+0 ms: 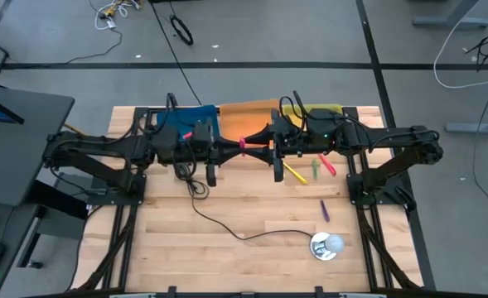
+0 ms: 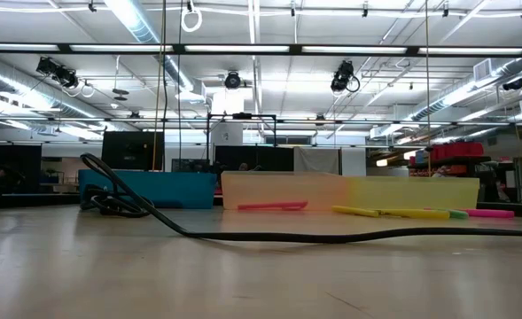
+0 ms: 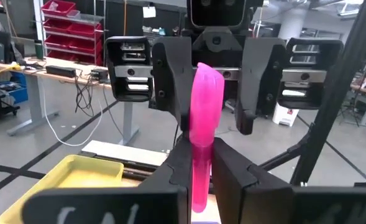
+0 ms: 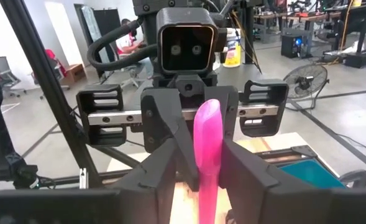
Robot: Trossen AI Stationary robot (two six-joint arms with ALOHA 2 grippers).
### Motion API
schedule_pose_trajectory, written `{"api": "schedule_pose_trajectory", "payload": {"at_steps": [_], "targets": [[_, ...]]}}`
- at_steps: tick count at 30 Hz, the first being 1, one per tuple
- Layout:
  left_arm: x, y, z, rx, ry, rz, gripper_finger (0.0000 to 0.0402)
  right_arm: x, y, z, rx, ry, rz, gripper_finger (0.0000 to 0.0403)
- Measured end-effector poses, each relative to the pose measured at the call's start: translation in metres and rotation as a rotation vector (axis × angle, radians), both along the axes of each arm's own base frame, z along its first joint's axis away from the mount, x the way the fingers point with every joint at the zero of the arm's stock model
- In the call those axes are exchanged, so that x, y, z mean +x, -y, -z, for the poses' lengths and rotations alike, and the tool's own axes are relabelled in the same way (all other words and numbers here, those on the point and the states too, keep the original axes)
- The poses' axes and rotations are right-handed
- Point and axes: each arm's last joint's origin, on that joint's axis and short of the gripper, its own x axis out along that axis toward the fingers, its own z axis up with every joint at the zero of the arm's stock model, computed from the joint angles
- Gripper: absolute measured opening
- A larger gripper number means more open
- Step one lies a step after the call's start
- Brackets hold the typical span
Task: Pick & Place Markers
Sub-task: Put the small pink pen into the yellow bin
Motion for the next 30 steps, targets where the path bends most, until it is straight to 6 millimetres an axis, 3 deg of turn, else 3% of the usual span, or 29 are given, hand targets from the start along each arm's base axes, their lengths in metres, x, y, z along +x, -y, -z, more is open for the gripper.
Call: {"api": "schedule_pose_trajectory", "payload": {"at_steps": [7,14,20,30], "targets": [[0.003,0.000,0.004,0.001,-0.018,0.000,0.0039,0.011,-0.001,0.009,-0.006,-0.021,0.003,0.0098],[0.003,0.001,0.006,0.002,-0.034,0.004,0.0039,0.017,-0.001,0.015,-0.010,-0.041,0.003,0.0035],[0.003,0.000,0.006,0.002,-0.035,0.005,0.0039,0.016,-0.001,0.013,-0.008,-0.032,0.003,0.0035],[0.003,0.004,0.006,-0.061,-0.040,0.124,0.0175,0.009,-0.001,0.011,-0.007,-0.055,-0.013,0.0035]]}}
